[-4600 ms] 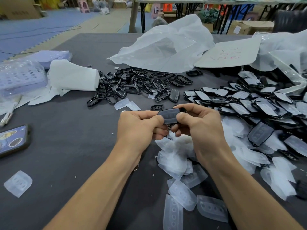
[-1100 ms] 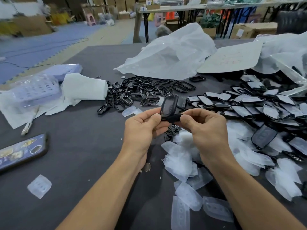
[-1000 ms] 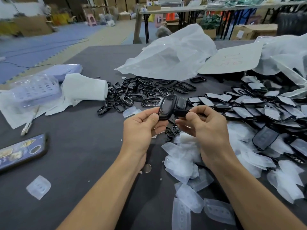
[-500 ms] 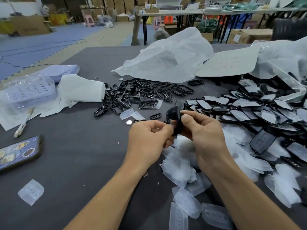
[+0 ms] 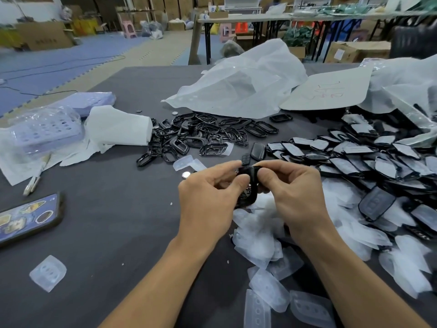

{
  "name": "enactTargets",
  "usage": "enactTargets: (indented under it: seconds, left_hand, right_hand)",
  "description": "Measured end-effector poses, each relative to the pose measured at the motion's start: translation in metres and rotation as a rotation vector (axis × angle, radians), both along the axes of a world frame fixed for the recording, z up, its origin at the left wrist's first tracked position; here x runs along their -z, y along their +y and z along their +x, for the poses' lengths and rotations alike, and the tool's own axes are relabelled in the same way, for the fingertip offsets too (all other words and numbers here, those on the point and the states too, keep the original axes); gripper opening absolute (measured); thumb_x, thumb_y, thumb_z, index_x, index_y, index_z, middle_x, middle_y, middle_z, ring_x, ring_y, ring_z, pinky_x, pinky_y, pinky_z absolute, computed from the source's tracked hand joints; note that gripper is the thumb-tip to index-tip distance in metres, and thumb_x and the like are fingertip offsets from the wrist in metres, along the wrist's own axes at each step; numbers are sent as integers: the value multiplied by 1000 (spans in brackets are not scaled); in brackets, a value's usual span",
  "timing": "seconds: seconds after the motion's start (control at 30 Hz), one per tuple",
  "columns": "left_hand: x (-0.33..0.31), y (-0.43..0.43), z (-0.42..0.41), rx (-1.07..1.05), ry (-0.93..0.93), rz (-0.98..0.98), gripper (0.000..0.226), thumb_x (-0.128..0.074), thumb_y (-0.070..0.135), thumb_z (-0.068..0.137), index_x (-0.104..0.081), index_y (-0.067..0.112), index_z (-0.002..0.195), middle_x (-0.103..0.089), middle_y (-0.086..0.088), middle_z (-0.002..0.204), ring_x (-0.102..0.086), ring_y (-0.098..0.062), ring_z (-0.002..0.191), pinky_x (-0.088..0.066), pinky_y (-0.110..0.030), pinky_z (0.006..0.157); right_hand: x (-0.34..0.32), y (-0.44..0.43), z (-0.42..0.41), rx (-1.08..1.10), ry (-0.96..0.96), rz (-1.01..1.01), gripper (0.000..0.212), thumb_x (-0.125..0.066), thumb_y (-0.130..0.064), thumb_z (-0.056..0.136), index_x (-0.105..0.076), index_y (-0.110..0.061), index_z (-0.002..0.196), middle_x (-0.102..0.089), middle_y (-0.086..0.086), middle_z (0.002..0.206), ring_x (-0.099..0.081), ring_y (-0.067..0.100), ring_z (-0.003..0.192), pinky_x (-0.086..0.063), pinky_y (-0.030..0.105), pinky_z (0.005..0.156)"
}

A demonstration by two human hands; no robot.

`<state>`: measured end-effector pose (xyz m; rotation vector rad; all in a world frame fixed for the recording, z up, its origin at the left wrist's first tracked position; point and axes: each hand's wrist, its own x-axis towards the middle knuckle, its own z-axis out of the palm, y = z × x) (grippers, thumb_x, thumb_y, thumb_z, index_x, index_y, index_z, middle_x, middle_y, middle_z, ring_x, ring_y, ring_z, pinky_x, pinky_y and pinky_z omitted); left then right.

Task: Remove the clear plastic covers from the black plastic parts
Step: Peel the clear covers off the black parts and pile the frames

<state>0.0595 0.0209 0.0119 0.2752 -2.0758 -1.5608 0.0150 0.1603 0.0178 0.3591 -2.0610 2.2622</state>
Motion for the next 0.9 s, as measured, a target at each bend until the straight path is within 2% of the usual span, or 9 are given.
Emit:
enactTargets:
  seconds: [0.07, 0.17, 0.23, 0.33, 0.43, 0.6, 0.7, 0.77, 0.9]
  left_hand:
    - [2, -2, -2, 14, -28, 13, 32, -87, 16, 80, -79, 44, 93, -76, 23, 73, -73, 4, 71, -56, -11, 68]
    - [1, -3, -4, 27, -66, 75, 24, -84, 14, 84, -80, 36, 93, -77, 10, 69, -73, -7, 61, -60, -22, 62]
    - [1, -3, -5, 52, -53, 248, 17, -82, 9, 86, -81, 26, 86, -77, -3, 67, -68, -13, 53, -58, -24, 55]
    - [0, -2, -8, 77, -18, 513, 7, -80, 5, 86, -81, 9, 81, -76, -12, 69, -64, -13, 50, -54, -22, 51]
    - [1, 1, -6, 64, -8, 603, 7, -81, 6, 86, -81, 6, 79, -76, -12, 69, -65, -12, 50, -54, -21, 52]
    - [5, 0, -6, -58, 0, 433, 7, -86, 23, 83, -81, 24, 78, -77, -5, 68, -69, -13, 54, -54, -24, 56]
    - [6, -4, -6, -119, 7, 367, 6, -86, 32, 81, -81, 29, 81, -76, -2, 67, -69, -14, 55, -55, -30, 59]
    - [5, -3, -7, -82, 4, 385, 3, -85, 28, 83, -82, 28, 84, -76, -3, 68, -68, -14, 56, -55, -30, 59]
    - [4, -5, -8, 20, 6, 335, 9, -83, 25, 81, -84, 32, 88, -79, 2, 75, -73, -8, 66, -55, -19, 63]
  right_hand:
    - [0, -1, 1, -28, -22, 0, 17, -67, 11, 91, -78, -2, 90, -76, -1, 70, -67, 4, 59, -52, 14, 59]
    - [0, -2, 1, -43, -83, -19, 19, -67, 8, 92, -79, -7, 88, -78, 4, 76, -71, 11, 68, -58, 21, 65]
    - [-2, -1, 1, -65, -150, -71, 23, -65, 7, 92, -80, -10, 85, -78, 11, 81, -73, 18, 73, -62, 27, 70]
    - [-6, 4, 2, -179, -267, -180, 18, -70, 2, 84, -83, -10, 84, -79, 14, 88, -77, 20, 78, -60, 23, 70]
    - [-9, 8, 2, -292, -321, -200, 20, -72, -9, 76, -83, -5, 92, -79, 17, 96, -77, 22, 86, -59, 22, 73]
    - [-11, 9, 5, -393, -370, -219, 27, -73, -14, 76, -81, -3, 100, -78, 19, 103, -74, 22, 93, -61, 26, 82]
    - [-11, 1, 11, -434, -315, -218, 27, -76, 2, 79, -81, -8, 103, -78, 16, 101, -73, 21, 92, -60, 25, 81]
    - [-8, -4, 14, -329, -238, -162, 32, -70, 14, 82, -82, -10, 99, -79, 15, 95, -74, 21, 86, -60, 26, 78]
    - [-4, -7, 11, -134, -127, -66, 40, -64, 16, 86, -83, -19, 85, -79, 7, 85, -72, 14, 80, -59, 22, 78]
